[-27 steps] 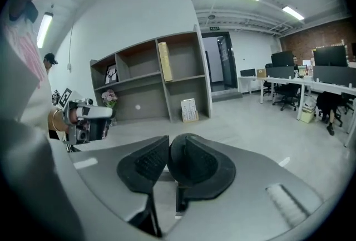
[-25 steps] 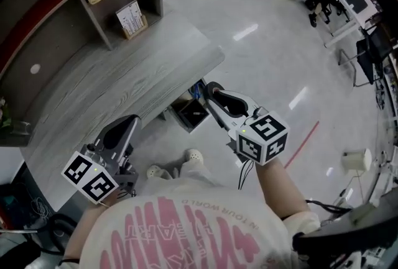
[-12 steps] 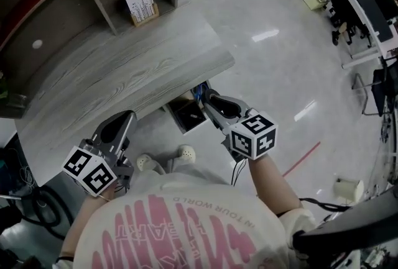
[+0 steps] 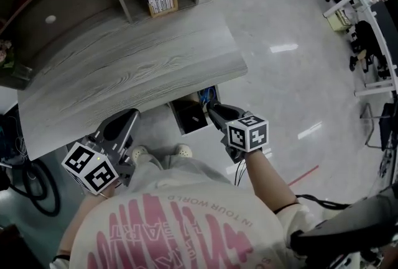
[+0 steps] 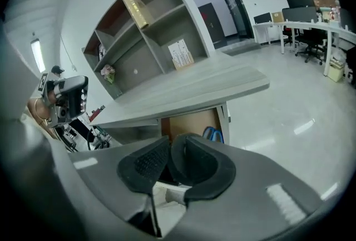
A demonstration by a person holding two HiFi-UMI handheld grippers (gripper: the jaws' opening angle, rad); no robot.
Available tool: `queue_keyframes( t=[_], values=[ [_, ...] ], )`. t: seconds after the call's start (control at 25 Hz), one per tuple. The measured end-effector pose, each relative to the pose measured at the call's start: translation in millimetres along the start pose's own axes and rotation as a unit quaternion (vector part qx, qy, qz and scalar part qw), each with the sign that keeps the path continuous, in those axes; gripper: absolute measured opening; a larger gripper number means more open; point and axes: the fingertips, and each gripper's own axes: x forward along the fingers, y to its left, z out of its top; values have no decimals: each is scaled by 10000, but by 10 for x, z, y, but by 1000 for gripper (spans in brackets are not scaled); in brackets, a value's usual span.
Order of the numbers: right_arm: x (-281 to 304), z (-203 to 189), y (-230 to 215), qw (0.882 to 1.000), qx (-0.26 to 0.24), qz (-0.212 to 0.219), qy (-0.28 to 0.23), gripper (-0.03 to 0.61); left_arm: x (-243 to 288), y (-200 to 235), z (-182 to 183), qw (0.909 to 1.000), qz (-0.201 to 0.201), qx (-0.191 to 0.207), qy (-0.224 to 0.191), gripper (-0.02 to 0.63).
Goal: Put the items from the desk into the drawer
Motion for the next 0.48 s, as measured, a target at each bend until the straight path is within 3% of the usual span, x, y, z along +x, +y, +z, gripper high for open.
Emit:
queue_keyframes(
  t=[0.48],
  values=[
    [561,-383,-395,9932,941,-143,672,100,-240,177,-18,9975,668,-129,-171,20]
  ],
)
